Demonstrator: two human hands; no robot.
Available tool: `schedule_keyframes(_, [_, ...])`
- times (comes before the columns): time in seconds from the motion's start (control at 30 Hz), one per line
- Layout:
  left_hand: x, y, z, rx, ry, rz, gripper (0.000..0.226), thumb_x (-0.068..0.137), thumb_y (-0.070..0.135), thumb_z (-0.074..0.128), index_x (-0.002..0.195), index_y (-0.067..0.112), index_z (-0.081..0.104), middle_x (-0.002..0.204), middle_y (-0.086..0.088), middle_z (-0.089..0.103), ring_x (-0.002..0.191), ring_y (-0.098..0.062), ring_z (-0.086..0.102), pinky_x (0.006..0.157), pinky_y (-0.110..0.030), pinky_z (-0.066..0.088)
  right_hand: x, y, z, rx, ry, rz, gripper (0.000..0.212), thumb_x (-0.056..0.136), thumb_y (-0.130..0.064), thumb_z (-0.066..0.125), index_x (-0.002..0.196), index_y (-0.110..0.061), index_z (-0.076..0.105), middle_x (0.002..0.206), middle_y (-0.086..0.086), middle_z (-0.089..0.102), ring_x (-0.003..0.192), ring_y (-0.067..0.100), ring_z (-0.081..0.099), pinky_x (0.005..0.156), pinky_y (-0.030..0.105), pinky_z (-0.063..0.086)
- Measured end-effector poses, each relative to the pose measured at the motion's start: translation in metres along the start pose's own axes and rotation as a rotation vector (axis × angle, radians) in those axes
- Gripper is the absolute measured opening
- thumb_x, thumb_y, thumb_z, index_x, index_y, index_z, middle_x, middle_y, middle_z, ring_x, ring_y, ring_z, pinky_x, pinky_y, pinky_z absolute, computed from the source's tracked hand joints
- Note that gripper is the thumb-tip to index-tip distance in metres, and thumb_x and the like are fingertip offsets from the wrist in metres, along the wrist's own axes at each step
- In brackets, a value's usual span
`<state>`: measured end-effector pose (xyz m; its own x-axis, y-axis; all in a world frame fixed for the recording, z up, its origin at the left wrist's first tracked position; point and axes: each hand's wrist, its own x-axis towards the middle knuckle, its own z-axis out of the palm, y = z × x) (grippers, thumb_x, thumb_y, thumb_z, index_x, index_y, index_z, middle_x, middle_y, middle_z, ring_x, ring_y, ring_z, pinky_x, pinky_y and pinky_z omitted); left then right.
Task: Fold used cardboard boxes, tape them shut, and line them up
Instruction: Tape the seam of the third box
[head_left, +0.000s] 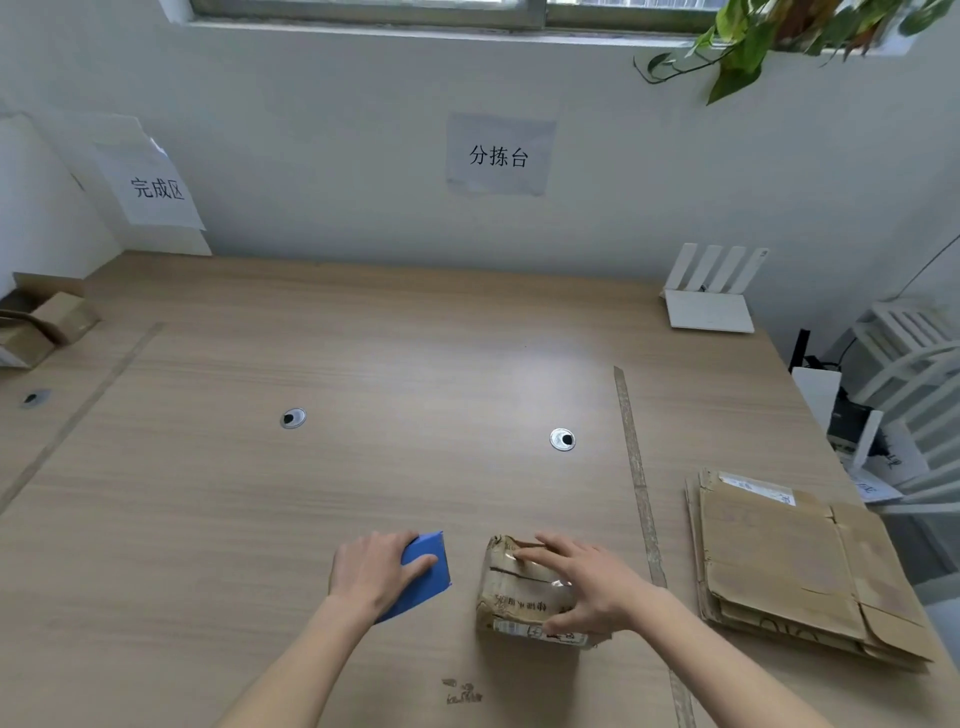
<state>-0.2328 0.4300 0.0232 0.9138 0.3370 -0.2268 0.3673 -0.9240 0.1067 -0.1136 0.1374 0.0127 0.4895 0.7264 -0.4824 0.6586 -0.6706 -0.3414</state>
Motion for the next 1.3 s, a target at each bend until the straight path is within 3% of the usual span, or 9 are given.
schedule_keyframes(0.2, [0.007,0.015,-0.021,-0.032,0.018,-0.01,0.044,0.091,0.066,0.042,0.124,0.043,0.061,0.091,0.009,0.067,0.073,-0.014,0.051,0.063,-0.028,0.043,0.0,-0.02,0.012,-0.041,0.222,0.3,0.093,0.078,-0.08,0.05,0.156,-0.047,0.011,0.159,-0.003,0.032,0.136,0.027,0.045,0.107,0.04,0.041])
schedule_keyframes(0.33, [0.011,0.018,-0.029,-0.034,0.029,-0.019,0.044,0.09,0.066,0.043,0.126,0.046,0.061,0.098,0.009,0.071,0.074,-0.014,0.051,0.068,-0.027,0.046,0.005,-0.039,0.025,0.173,0.349,0.526,0.09,0.089,-0.08,0.037,0.161,-0.033,0.009,0.161,0.002,0.025,0.14,0.027,0.041,0.101,0.045,0.045])
schedule_keyframes(0.47, [0.011,0.021,-0.036,-0.022,0.036,0.014,0.045,0.091,0.066,0.043,0.127,0.045,0.059,0.103,0.009,0.071,0.074,-0.012,0.049,0.065,-0.028,0.04,-0.002,-0.035,0.034,0.118,0.432,0.307,0.078,0.096,-0.066,0.041,0.159,-0.042,0.001,0.169,-0.006,-0.006,0.151,0.019,0.023,0.115,0.038,0.036])
schedule_keyframes(0.57, [0.012,0.024,-0.036,-0.039,0.036,0.03,0.045,0.091,0.066,0.044,0.127,0.045,0.06,0.103,0.009,0.071,0.074,-0.012,0.05,0.065,-0.028,0.041,-0.001,-0.032,0.041,0.048,0.288,0.159,0.069,0.094,-0.071,0.006,0.159,-0.045,0.001,0.161,-0.015,-0.028,0.155,0.012,-0.011,0.126,0.038,0.009])
schedule_keyframes(0.8, [0.011,0.03,-0.035,-0.02,0.023,0.071,0.048,0.092,0.069,0.041,0.131,0.046,0.056,0.105,0.01,0.071,0.074,-0.011,0.05,0.066,-0.028,0.041,0.012,-0.035,0.041,0.071,0.239,0.154,0.084,0.08,-0.07,-0.011,0.159,-0.042,-0.004,0.162,-0.012,-0.028,0.15,0.009,-0.026,0.121,0.029,-0.008])
schedule_keyframes(0.93, [0.013,0.031,-0.037,-0.048,0.04,0.097,0.051,0.09,0.072,0.041,0.133,0.048,0.055,0.108,0.011,0.071,0.082,-0.013,0.062,0.07,-0.028,0.048,0.014,-0.028,0.033,0.051,0.226,0.136,0.066,0.099,-0.065,0.007,0.159,-0.041,-0.001,0.16,-0.014,-0.028,0.147,0.006,-0.027,0.122,0.032,-0.007])
schedule_keyframes(1.1, [0.015,0.036,-0.048,-0.098,0.082,0.151,0.052,0.089,0.075,0.042,0.133,0.05,0.053,0.108,0.012,0.072,0.088,-0.014,0.067,0.072,-0.029,0.05,0.02,-0.033,0.015,0.2,0.4,0.135,0.078,0.093,-0.07,0.007,0.16,-0.033,0.021,0.166,-0.017,0.0,0.154,0.004,-0.006,0.125,0.03,0.001])
schedule_keyframes(1.2, [0.018,0.039,-0.057,-0.146,0.129,0.202,0.059,0.084,0.082,0.035,0.132,0.054,0.052,0.107,0.016,0.072,0.088,-0.011,0.067,0.07,-0.028,0.049,0.026,-0.048,-0.008,0.669,0.431,0.123,0.053,0.106,-0.045,0.041,0.156,-0.029,0.034,0.16,-0.012,0.033,0.148,0.003,0.027,0.122,0.028,0.024])
schedule_keyframes(1.3, [0.019,0.042,-0.068,-0.21,0.164,0.258,0.072,0.073,0.088,0.023,0.13,0.055,0.054,0.104,0.018,0.073,0.083,-0.008,0.066,0.067,-0.026,0.048,0.03,-0.064,-0.031,1.063,0.379,0.086,0.043,0.107,-0.028,0.042,0.149,-0.029,0.045,0.147,-0.009,0.053,0.137,0.008,0.047,0.115,0.033,0.04])
